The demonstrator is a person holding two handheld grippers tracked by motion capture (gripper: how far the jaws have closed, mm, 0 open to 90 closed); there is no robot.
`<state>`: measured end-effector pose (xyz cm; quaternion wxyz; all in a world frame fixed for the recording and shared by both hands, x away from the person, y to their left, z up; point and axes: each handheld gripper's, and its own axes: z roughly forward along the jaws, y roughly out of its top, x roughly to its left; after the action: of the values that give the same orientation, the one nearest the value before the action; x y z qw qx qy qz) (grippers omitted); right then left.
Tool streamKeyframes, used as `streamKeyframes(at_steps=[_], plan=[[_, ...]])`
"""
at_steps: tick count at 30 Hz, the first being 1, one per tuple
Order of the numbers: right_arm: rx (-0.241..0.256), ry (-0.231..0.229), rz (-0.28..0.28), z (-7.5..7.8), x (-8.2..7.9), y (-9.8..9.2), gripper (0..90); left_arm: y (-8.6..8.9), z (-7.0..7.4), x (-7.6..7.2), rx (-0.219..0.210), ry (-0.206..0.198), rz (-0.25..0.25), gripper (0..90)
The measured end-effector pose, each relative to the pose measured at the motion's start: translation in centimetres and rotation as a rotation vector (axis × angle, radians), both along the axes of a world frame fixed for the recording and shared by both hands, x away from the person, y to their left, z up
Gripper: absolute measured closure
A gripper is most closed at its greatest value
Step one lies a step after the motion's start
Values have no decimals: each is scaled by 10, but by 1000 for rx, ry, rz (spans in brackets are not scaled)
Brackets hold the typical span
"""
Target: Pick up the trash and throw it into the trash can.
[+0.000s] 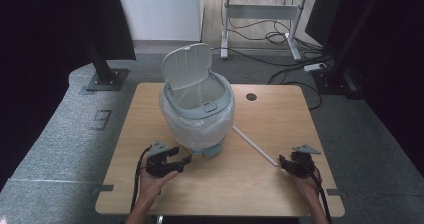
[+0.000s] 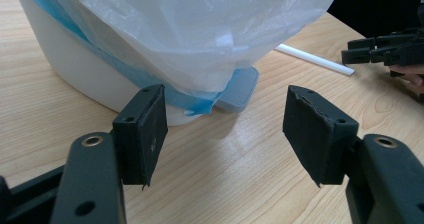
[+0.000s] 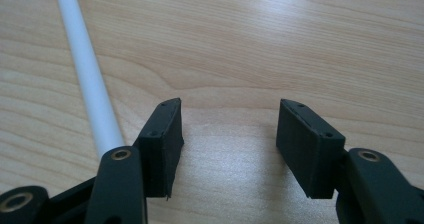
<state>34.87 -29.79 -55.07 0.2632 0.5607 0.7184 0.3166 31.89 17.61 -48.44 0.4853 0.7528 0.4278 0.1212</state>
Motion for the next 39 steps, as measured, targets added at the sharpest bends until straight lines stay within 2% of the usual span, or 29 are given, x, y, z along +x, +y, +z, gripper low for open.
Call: streamKeyframes(at_steps=[3, 8, 13, 19, 26, 30, 35, 38, 39], plan=[[-30, 19, 7, 4, -1, 2, 418, 1, 1, 0, -6, -2, 3, 341], [-14, 9, 20, 8, -2, 6, 415, 3, 2, 0, -14, -2, 3, 341], [68, -23, 43, 19, 4, 19, 420, 4, 3, -1, -20, -4, 6, 341], [101, -18, 111, 23, 16, 44, 427, 6, 4, -1, -23, -5, 6, 341], [83, 38, 165, 18, 38, 69, 429, 8, 4, 0, -25, -4, 6, 340], [66, 78, 153, 10, 45, 74, 441, 9, 4, 0, -23, -6, 4, 339], [44, 80, 139, 7, 46, 75, 522, 9, 5, 0, -23, -6, 3, 338], [0, 75, 134, 8, 45, 75, 666, 8, 4, -1, -20, -6, -2, 338], [0, 77, 141, 9, 45, 75, 712, 7, 4, -1, -17, -6, -7, 336]])
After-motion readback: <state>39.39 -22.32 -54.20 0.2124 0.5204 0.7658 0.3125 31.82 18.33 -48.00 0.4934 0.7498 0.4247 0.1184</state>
